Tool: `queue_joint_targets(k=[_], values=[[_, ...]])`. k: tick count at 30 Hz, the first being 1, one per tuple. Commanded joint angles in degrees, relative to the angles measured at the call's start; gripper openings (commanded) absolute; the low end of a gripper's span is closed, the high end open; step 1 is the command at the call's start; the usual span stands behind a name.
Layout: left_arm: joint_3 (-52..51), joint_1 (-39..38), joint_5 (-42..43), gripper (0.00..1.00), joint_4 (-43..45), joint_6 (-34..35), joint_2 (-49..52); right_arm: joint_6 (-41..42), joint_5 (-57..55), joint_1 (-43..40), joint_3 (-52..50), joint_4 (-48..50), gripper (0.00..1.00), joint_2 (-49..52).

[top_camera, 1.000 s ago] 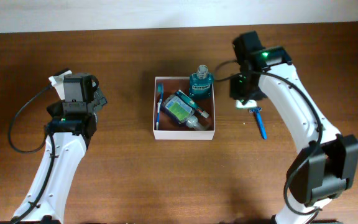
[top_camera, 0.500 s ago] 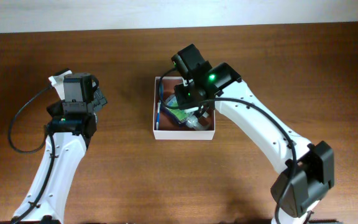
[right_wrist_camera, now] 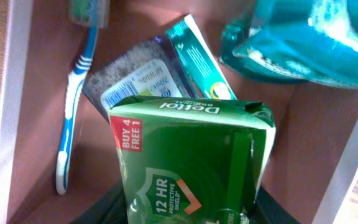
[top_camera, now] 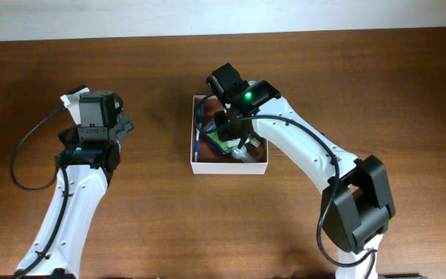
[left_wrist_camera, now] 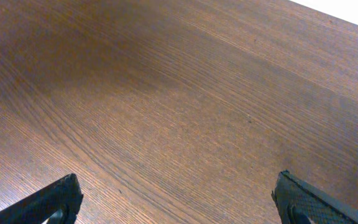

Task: Pack container
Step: 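Lower the soap box into the box's right side and open the right gripper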

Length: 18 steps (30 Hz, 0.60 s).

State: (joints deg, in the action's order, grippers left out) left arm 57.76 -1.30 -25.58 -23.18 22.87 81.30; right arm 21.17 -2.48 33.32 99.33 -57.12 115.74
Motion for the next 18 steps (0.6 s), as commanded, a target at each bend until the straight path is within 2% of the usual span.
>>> queue_joint_targets(k=[1,2,4,5,10,18], values=[[0.2,0.2,-0.8,0.99,-0.1,-0.7,-0.9,-0.5,-0.9,0.3,1.0,-2.0,0.49,-1.4],[0.2,0.2,-0.8,1.0,-0.1,-0.7,-0.9,-1.5,-0.9,0.3,1.0,-2.7,0.54,-2.2],[0.2,0.2,-0.8,0.99,-0.1,-0.7,-0.9,-1.4,-0.9,0.4,1.0,-3.2,0.76,-3.5],[0.2,0.2,-0.8,0.99,-0.1,-0.7,-0.9,-1.4,-0.9,0.4,1.0,-3.2,0.83,-3.8],[0.2,0.2,-0.8,0.99,-0.1,-0.7,-0.9,-1.4,-4.6,-0.6,1.0,-5.2,0.83,-5.5],[0.2,0.2,-0.8,0.99,-0.1,-0.7,-0.9,-1.2,-12.4,-8.3,0.9,-16.3,0.83,-8.2]])
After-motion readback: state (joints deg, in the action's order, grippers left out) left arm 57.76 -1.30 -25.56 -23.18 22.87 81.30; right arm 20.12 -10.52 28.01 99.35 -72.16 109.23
